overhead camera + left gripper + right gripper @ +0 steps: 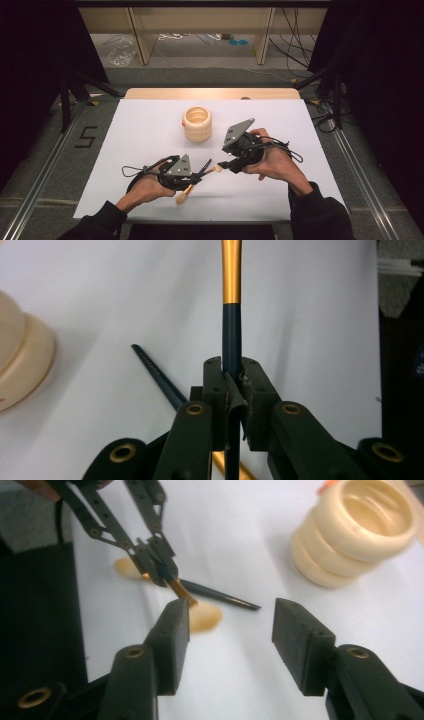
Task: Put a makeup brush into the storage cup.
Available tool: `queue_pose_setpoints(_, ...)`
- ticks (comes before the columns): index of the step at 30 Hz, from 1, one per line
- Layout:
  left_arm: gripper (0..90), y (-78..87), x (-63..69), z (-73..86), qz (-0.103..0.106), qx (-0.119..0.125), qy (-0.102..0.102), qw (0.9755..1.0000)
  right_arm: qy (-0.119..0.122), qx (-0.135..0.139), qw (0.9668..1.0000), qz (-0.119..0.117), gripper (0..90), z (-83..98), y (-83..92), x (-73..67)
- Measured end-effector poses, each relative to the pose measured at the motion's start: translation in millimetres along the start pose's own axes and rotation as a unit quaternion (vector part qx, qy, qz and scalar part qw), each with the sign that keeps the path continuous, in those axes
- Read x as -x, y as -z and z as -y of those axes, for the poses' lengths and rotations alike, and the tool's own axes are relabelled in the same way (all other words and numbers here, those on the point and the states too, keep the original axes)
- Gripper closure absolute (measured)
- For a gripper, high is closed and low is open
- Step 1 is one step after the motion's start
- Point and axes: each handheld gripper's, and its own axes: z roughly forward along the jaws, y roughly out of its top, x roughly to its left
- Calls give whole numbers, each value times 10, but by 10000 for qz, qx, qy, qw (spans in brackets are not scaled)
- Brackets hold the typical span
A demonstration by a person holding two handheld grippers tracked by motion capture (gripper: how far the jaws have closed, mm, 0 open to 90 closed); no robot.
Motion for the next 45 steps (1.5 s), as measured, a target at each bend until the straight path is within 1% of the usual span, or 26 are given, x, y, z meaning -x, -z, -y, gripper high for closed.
queue_pose_setpoints(1,832,8,-10,2,-57,76,141,9999,-131,62,9999,19,490,43,1,19)
queue_pose_setpoints(2,832,22,-28,4,-97,99,136,9998,-241,159,9996,63,479,76,-14,31)
queue_pose_setpoints(5,832,66,-64,7,-242,386,479,9978,-608,430,9972,36,474,173,-49,68)
queue_pose_setpoints(7,831,105,-111,19,-353,574,689,9953,-898,625,9940,-48,474,229,-59,90)
queue_pose_setpoints(9,831,135,-143,27,-411,708,880,9928,-1013,883,9909,-23,466,277,-79,112)
queue_pose_setpoints(10,831,151,-164,36,-482,776,960,9912,-1095,891,9899,-92,466,291,-80,121)
queue_pose_setpoints(13,831,168,-187,47,-564,986,1138,9870,-1231,1164,9855,-45,482,316,-116,142)
queue_pose_setpoints(14,831,175,-190,46,-555,1023,1196,9860,-1324,1335,9821,-95,482,307,-138,133)
queue_pose_setpoints(17,830,174,-191,45,-501,1113,1279,9842,-1288,1361,9821,-174,482,300,-175,120)
queue_pose_setpoints(18,829,175,-201,46,-498,1161,1234,9843,-1295,1400,9815,-163,482,300,-189,112)
queue_pose_setpoints(19,829,173,-196,47,-479,1187,1299,9832,-1361,1470,9796,-145,484,299,-217,99)
queue_pose_setpoints(22,830,171,-187,49,-433,1292,1350,9814,-1378,1559,9778,-235,490,282,-270,76)
queue_pose_setpoints(23,829,168,-176,49,-406,1320,1444,9798,-1366,1604,9771,-305,505,261,-296,54)
queue_pose_setpoints(24,829,164,-167,46,-375,1333,1450,9797,-1366,1604,9771,-305,505,261,-296,54)
queue_pose_setpoints(25,829,165,-169,43,-378,1320,1374,9809,-1343,1645,9768,-288,505,246,-309,41)
queue_pose_setpoints(27,830,163,-152,40,-342,1342,1458,9796,-1341,1692,9759,-317,516,222,-325,22)
queue_pose_setpoints(28,829,162,-143,35,-333,1361,1483,9790,-1356,1745,9747,-327,521,213,-332,17)
queue_pose_setpoints(30,830,168,-147,29,-304,1394,1411,9797,-1353,1835,9729,-381,538,197,-352,19)
queue_pose_setpoints(32,830,160,-125,23,-287,1411,1502,9781,-1412,1850,9715,-457,552,180,-372,5)
queue_pose_setpoints(35,829,161,-128,19,-285,1393,1406,9798,-1446,1964,9685,-507,579,161,-401,-6)
queue_pose_setpoints(37,829,163,-126,18,-291,1403,1436,9792,-1507,2032,9659,-556,606,154,-401,-10)
queue_pose_setpoints(39,829,166,-118,13,-293,1409,1476,9785,-1539,2011,9659,-544,615,150,-398,-3)
queue_pose_setpoints(41,829,168,-124,8,-245,1435,1398,9794,-1562,2039,9647,-579,627,149,-407,5)
queue_pose_setpoints(42,829,166,-113,7,-244,1436,1475,9783,-1551,2017,9652,-599,634,147,-410,6)
queue_pose_setpoints(44,829,167,-123,5,-237,1419,1354,9803,-1561,2074,9638,-608,646,139,-413,2)
queue_pose_setpoints(45,829,163,-104,4,-267,1405,1471,9787,-1562,2096,9630,-652,653,135,-417,1)
